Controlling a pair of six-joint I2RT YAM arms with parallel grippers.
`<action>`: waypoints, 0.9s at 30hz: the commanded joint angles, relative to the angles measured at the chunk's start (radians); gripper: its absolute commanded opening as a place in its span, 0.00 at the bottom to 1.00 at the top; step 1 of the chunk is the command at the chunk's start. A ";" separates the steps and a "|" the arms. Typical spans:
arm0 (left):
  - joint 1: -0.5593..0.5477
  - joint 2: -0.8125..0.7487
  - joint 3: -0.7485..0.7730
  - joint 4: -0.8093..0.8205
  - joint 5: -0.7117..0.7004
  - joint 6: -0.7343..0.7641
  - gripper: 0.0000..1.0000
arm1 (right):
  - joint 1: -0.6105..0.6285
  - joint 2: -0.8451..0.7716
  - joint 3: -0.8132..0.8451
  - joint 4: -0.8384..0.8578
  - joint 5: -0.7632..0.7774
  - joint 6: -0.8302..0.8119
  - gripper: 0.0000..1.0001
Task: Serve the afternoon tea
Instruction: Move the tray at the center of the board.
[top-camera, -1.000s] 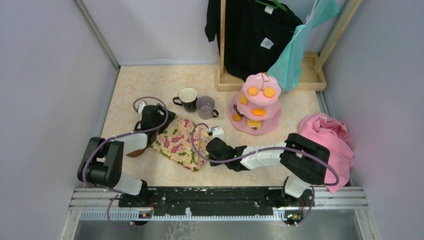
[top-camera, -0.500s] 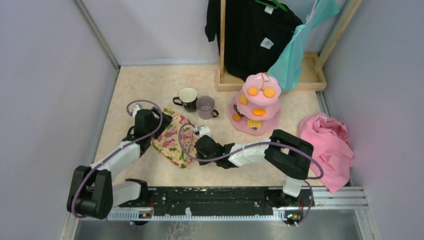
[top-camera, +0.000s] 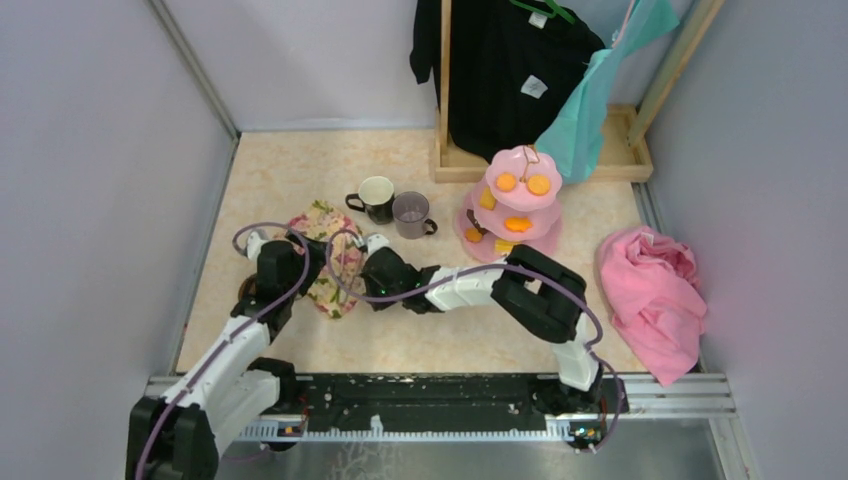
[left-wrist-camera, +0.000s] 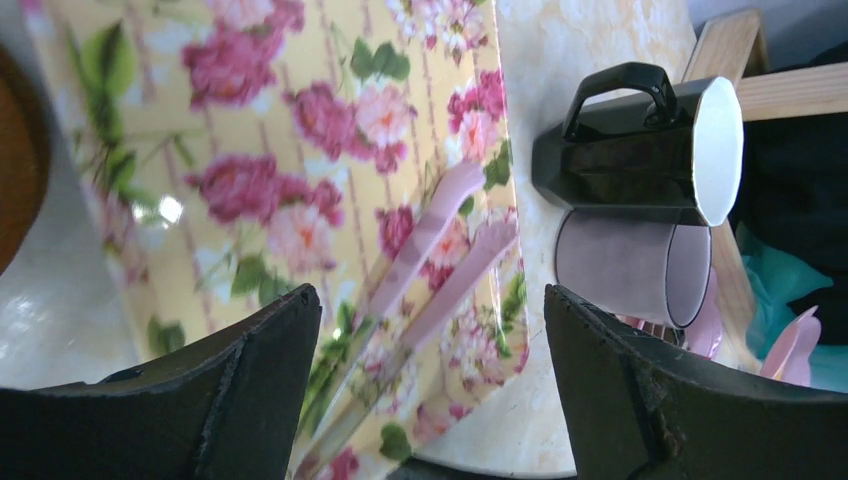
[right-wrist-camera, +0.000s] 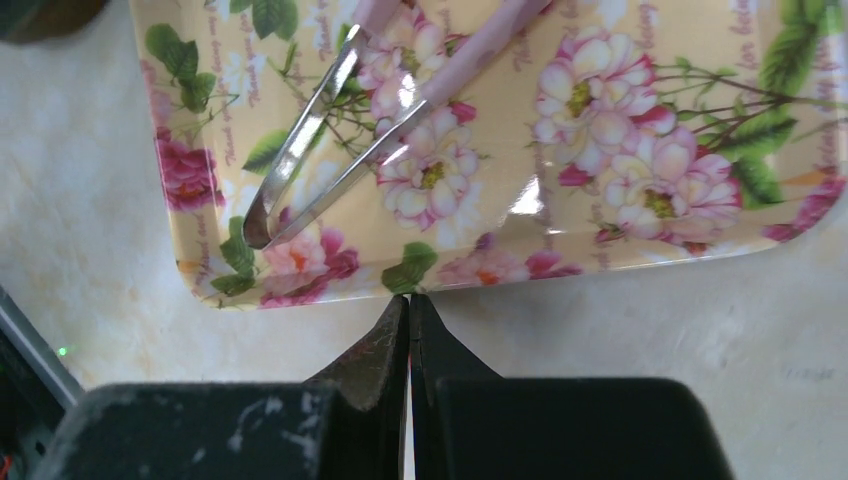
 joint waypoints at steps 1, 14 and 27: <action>0.004 -0.105 -0.026 -0.066 -0.078 -0.063 0.88 | -0.075 0.061 0.128 0.026 -0.084 -0.053 0.00; 0.004 -0.288 0.006 -0.216 -0.207 -0.044 0.89 | -0.184 0.338 0.593 -0.157 -0.340 -0.203 0.00; 0.005 -0.413 0.042 -0.264 -0.204 0.003 0.89 | -0.250 0.599 1.109 -0.361 -0.394 -0.320 0.00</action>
